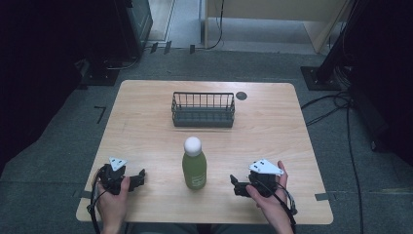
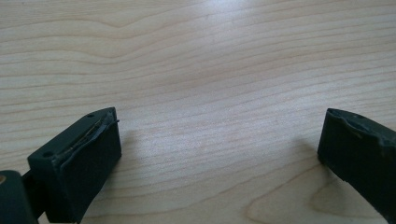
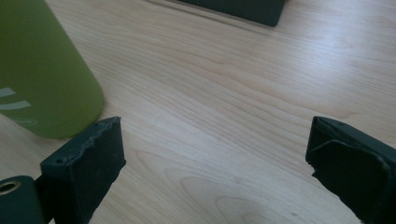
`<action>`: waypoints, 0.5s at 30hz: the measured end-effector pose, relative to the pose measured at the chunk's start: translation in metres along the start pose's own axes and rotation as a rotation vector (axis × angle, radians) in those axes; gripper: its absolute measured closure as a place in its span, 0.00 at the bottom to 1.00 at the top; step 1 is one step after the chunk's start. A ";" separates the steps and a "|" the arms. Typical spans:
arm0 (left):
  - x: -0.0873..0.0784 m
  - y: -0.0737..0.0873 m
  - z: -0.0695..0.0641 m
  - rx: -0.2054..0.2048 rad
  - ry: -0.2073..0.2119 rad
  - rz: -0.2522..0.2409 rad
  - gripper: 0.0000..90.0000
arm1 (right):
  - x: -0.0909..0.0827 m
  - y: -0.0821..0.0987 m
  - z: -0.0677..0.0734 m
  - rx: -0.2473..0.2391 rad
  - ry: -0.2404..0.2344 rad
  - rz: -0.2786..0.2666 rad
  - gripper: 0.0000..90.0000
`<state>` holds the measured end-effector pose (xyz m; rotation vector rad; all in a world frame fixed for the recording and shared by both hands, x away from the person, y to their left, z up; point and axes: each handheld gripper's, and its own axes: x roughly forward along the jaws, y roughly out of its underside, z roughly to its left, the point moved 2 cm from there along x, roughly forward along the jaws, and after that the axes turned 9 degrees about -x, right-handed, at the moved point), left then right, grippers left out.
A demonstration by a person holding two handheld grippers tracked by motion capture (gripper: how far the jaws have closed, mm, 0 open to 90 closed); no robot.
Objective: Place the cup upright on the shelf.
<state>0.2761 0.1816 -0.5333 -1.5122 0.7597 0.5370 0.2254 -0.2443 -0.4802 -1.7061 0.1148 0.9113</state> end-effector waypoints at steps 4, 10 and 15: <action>0.000 0.000 0.000 0.000 0.000 0.000 0.00 | 0.002 -0.002 0.008 -0.015 -0.020 -0.001 0.05; 0.000 0.000 0.000 0.000 0.000 0.000 0.00 | 0.004 -0.006 0.020 -0.032 -0.055 -0.014 0.05; 0.000 0.000 0.000 0.000 0.000 0.000 0.00 | 0.004 -0.009 0.029 -0.040 -0.081 -0.027 0.05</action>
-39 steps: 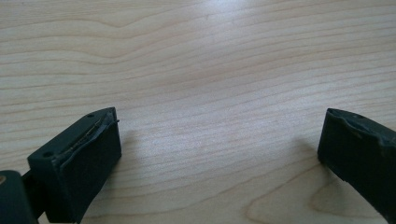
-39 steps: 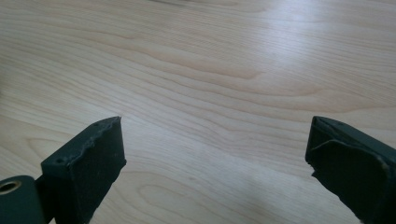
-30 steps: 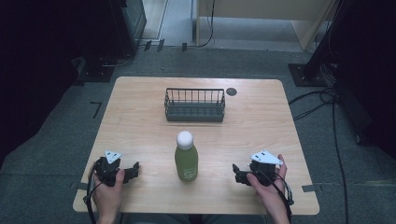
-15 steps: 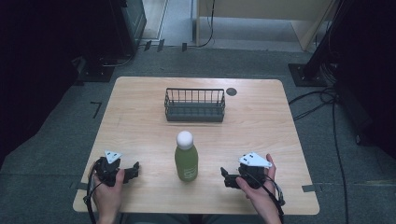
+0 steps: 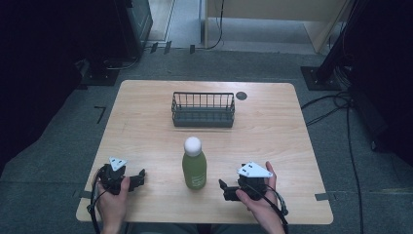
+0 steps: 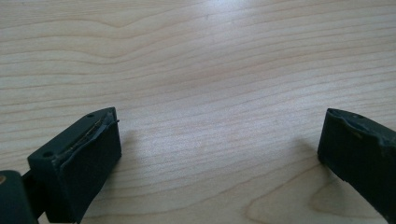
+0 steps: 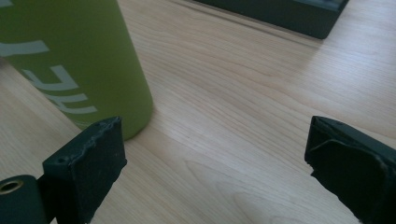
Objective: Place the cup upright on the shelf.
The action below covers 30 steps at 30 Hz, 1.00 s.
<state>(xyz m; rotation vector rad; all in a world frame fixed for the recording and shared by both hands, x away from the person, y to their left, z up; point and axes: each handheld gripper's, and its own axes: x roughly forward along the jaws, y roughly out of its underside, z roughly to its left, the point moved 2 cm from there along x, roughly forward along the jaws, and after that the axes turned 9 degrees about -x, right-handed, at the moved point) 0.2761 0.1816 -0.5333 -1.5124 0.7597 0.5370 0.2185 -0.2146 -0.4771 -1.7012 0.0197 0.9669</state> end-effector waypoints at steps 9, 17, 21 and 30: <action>0.000 0.000 0.000 0.000 0.000 0.000 0.00 | 0.002 -0.008 0.014 -0.020 -0.052 -0.024 0.06; 0.000 0.000 0.000 0.000 0.000 0.000 0.00 | 0.004 -0.015 0.025 -0.033 -0.095 -0.044 0.06; 0.000 0.000 0.000 -0.001 0.000 0.000 0.00 | 0.005 -0.019 0.031 -0.042 -0.111 -0.051 0.06; 0.000 0.000 0.000 -0.001 0.000 0.000 0.00 | 0.011 -0.026 0.041 -0.050 -0.141 -0.063 0.07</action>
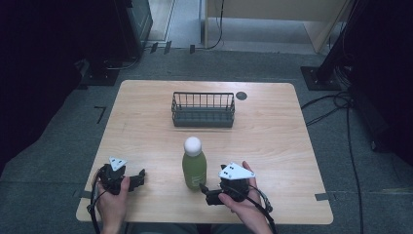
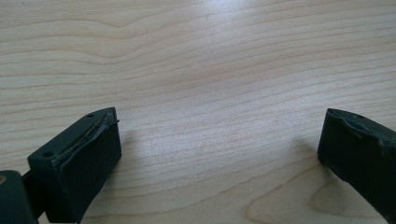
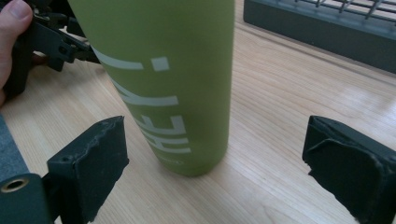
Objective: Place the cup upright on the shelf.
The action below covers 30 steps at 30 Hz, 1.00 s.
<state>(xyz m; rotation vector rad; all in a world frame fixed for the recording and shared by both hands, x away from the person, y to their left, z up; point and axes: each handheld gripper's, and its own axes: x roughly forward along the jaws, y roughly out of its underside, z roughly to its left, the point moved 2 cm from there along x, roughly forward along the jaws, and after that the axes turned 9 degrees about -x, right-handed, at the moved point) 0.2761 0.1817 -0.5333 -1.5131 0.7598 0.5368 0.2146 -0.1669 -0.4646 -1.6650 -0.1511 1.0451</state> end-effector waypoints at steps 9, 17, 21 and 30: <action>0.000 0.000 0.000 0.000 0.001 0.000 0.00 | 0.010 -0.011 0.009 0.001 -0.026 -0.015 0.08; 0.000 0.000 0.000 -0.002 0.000 -0.002 0.00 | 0.022 -0.019 0.020 0.024 -0.020 -0.050 0.11; 0.000 0.000 0.000 -0.002 0.000 -0.002 0.00 | 0.027 -0.022 0.023 0.051 0.006 -0.064 0.15; 0.000 0.000 0.000 -0.002 0.000 -0.002 0.00 | 0.033 -0.027 0.025 0.076 0.048 -0.083 0.17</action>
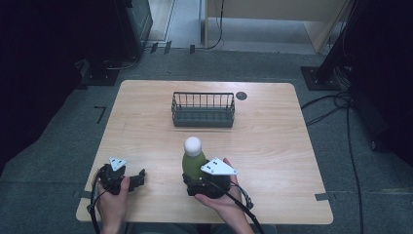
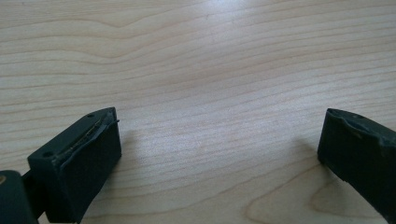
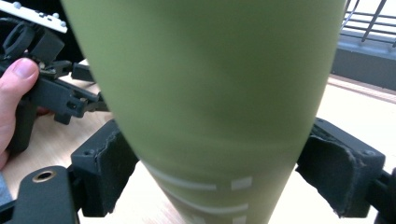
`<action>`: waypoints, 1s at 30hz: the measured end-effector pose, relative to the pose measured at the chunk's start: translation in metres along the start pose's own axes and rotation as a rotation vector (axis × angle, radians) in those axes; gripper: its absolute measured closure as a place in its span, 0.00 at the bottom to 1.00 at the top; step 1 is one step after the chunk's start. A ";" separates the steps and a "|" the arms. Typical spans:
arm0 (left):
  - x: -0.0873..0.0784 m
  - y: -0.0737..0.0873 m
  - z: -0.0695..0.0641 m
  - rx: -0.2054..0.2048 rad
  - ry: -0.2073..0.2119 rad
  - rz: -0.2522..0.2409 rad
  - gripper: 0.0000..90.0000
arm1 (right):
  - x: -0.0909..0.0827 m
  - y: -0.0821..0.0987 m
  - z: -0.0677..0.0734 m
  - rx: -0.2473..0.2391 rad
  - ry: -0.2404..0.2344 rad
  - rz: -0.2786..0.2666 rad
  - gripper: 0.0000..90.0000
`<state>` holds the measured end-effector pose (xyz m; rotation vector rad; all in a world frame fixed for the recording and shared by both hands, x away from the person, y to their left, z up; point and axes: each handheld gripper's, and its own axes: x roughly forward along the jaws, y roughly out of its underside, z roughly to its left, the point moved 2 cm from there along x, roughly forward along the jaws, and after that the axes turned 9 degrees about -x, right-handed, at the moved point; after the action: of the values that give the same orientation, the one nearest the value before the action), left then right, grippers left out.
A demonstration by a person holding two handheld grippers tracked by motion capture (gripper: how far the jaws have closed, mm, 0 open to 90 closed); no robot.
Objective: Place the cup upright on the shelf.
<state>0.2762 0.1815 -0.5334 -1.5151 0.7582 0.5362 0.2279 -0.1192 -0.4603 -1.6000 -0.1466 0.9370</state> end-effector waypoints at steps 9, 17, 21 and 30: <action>0.000 0.000 0.000 0.000 0.000 0.000 0.00 | 0.006 -0.002 0.002 0.004 0.026 -0.005 0.18; 0.000 0.000 0.000 0.000 0.000 0.000 0.00 | 0.006 -0.003 0.005 -0.060 0.061 -0.013 0.22; 0.000 0.000 0.000 -0.001 -0.001 -0.001 0.00 | 0.005 -0.004 0.004 -0.066 0.062 -0.018 0.22; 0.000 0.000 0.000 -0.001 0.000 -0.001 0.00 | 0.005 -0.005 0.000 -0.070 0.076 -0.019 0.23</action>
<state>0.2763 0.1813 -0.5334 -1.5159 0.7574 0.5359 0.2337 -0.1148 -0.4583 -1.6934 -0.1425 0.8631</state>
